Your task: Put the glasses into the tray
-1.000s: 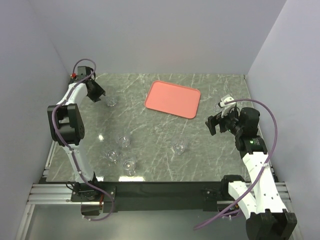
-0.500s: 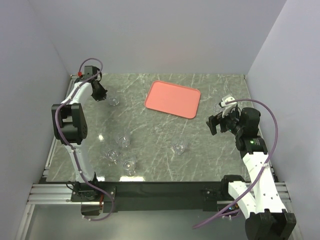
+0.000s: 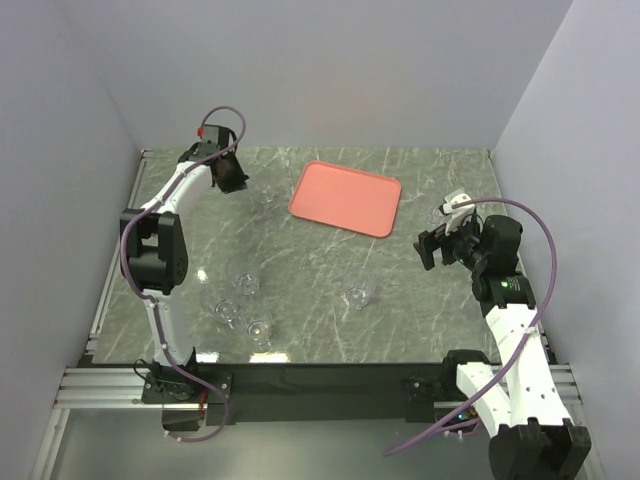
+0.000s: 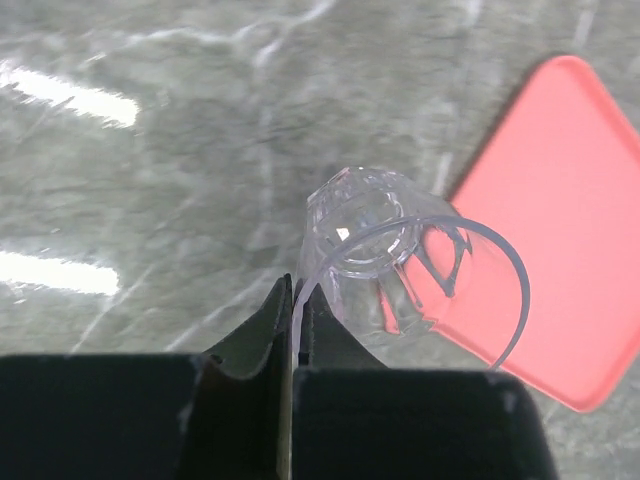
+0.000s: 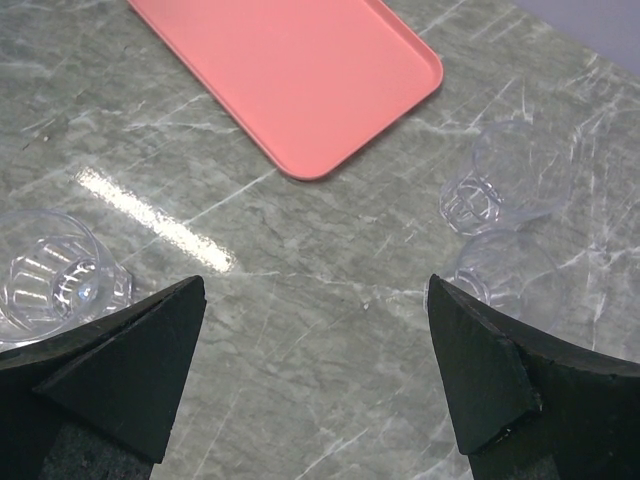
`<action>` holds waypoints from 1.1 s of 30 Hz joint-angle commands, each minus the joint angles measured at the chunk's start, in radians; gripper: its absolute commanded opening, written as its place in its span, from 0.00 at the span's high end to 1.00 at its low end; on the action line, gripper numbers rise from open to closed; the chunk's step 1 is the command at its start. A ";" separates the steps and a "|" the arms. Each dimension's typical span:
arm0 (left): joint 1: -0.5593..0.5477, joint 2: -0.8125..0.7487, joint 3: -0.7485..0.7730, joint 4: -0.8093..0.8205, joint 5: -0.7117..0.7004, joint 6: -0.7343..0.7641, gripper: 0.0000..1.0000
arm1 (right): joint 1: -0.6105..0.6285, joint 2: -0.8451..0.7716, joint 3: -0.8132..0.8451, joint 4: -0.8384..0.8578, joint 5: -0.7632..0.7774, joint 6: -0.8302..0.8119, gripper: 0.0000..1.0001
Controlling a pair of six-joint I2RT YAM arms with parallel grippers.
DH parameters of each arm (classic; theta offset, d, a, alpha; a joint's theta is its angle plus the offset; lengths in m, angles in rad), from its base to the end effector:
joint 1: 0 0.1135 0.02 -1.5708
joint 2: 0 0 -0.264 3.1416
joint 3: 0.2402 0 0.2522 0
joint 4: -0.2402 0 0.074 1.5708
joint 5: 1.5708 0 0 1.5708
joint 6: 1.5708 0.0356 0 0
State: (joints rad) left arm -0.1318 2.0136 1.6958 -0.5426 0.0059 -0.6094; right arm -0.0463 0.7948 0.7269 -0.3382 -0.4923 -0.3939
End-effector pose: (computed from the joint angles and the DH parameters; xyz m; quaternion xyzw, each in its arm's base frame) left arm 0.4520 -0.0601 0.2494 -0.2208 0.9112 -0.1285 0.3232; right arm 0.1809 0.0085 0.3035 -0.2721 0.7746 0.0821 0.5650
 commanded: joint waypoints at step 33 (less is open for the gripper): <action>-0.181 0.367 0.587 0.027 0.181 -0.015 0.99 | -0.015 -0.031 -0.003 0.002 -0.038 -0.020 0.03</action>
State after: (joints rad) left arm -0.3027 2.3741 2.1990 -0.5644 0.1551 -0.5930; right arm -0.0528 0.7815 0.7269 -0.3389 -0.5159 -0.4065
